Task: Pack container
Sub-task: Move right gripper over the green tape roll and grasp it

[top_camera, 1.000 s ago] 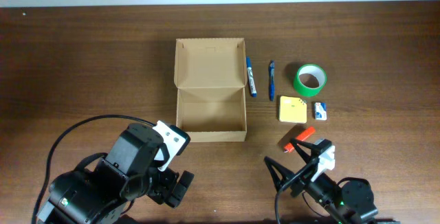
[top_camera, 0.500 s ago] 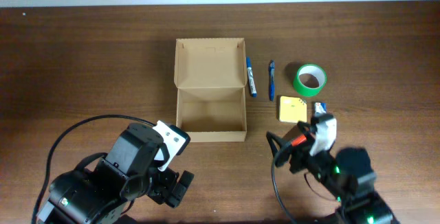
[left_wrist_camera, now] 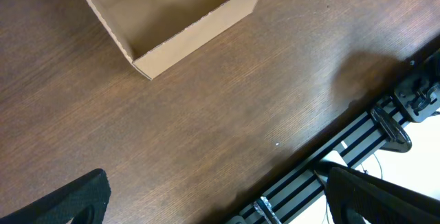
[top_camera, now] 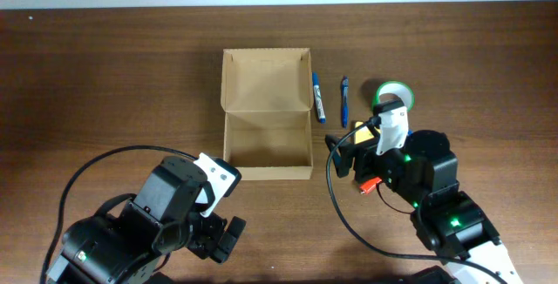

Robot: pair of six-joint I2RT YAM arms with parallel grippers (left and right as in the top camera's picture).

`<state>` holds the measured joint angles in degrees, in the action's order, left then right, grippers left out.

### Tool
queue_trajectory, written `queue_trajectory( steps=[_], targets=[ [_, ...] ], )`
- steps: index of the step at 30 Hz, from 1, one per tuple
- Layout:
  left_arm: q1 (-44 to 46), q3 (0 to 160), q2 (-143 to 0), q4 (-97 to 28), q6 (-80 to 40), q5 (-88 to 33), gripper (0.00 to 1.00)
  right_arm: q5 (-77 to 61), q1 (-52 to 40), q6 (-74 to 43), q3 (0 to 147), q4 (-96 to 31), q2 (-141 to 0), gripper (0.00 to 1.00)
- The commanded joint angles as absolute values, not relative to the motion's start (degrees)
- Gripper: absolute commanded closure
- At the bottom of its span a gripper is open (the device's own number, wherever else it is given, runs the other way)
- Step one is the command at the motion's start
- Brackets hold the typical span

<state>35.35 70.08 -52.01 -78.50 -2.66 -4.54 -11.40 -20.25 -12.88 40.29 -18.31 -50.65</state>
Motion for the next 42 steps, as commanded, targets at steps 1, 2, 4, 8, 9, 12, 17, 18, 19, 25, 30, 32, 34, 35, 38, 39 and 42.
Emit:
queue_trajectory(
  steps=[1,2,4,8,9,12,17,18,19,25,30,32,34,35,38,39,42],
  targets=[
    [35.5,71.0,-51.8,-78.5,-3.0,-5.2,0.01,-12.2,-20.5,-12.4,41.4,-18.3,-50.7,0.01],
    [35.5,71.0,-51.8,-78.5,-3.0,-5.2,0.0,-12.2,-20.5,-12.4,41.4,-18.2,-50.7,0.01],
    [35.5,71.0,-51.8,-78.5,-3.0,-5.2,0.0,-11.8,-20.5,-12.4,41.4,-18.1,-50.7,0.01],
    [35.5,71.0,-51.8,-78.5,-3.0,-5.2,0.01,-11.8,-20.5,-12.4,41.4,-18.7,-50.7,0.01],
    [35.5,71.0,-51.8,-78.5,-3.0,-5.2,0.01,-11.8,-20.5,-12.4,41.4,-18.8,-50.7,0.01],
    [35.5,71.0,-51.8,-78.5,-3.0,-5.2,0.0,-11.7,-20.5,-8.5,41.4,-18.8,-50.8,0.01],
    [35.5,71.0,-51.8,-78.5,-3.0,-5.2,0.0,-9.4,-20.5,-6.5,43.9,-24.4,-53.4,0.01],
    [35.5,71.0,-51.8,-78.5,-3.0,-5.2,0.0,-8.9,-20.5,-6.4,45.3,-26.5,-54.5,0.01],
    [35.5,71.0,-51.8,-78.5,-3.0,-5.2,0.0,-8.0,-20.5,-6.4,47.0,-28.6,-55.7,0.01],
    [35.5,71.0,-51.8,-78.5,-3.0,-5.2,0.0,-1.8,-20.1,-6.4,58.6,-38.9,-63.2,0.01],
    [35.5,71.0,-51.8,-78.5,-3.0,-5.2,0.0,-2.4,-14.4,-6.4,64.7,-44.4,-68.9,0.01],
    [35.5,71.0,-51.8,-78.5,-3.0,-5.2,0.0,-4.2,-11.3,-6.4,65.8,-44.8,-70.4,0.01],
    [35.5,71.0,-51.8,-78.5,-3.0,-5.2,0.0,-4.5,-8.6,-6.2,66.3,-44.3,-71.5,0.01],
    [35.5,71.0,-51.8,-78.5,-3.0,-5.2,0.0,-4.5,-7.6,-5.8,66.3,-43.7,-72.0,0.01],
    [35.5,71.0,-51.8,-78.5,-3.0,-5.2,0.0,-4.5,-5.7,-3.9,66.3,-42.2,-74.7,0.01],
    [35.5,71.0,-51.8,-78.5,-3.0,-5.2,0.0,-4.5,-5.5,-3.3,66.3,-41.7,-75.6,0.01],
    [35.5,71.0,-51.8,-78.5,-3.0,-5.2,0.0,-4.3,-5.2,-3.2,66.3,-39.1,-79.9,0.01]
  ],
)
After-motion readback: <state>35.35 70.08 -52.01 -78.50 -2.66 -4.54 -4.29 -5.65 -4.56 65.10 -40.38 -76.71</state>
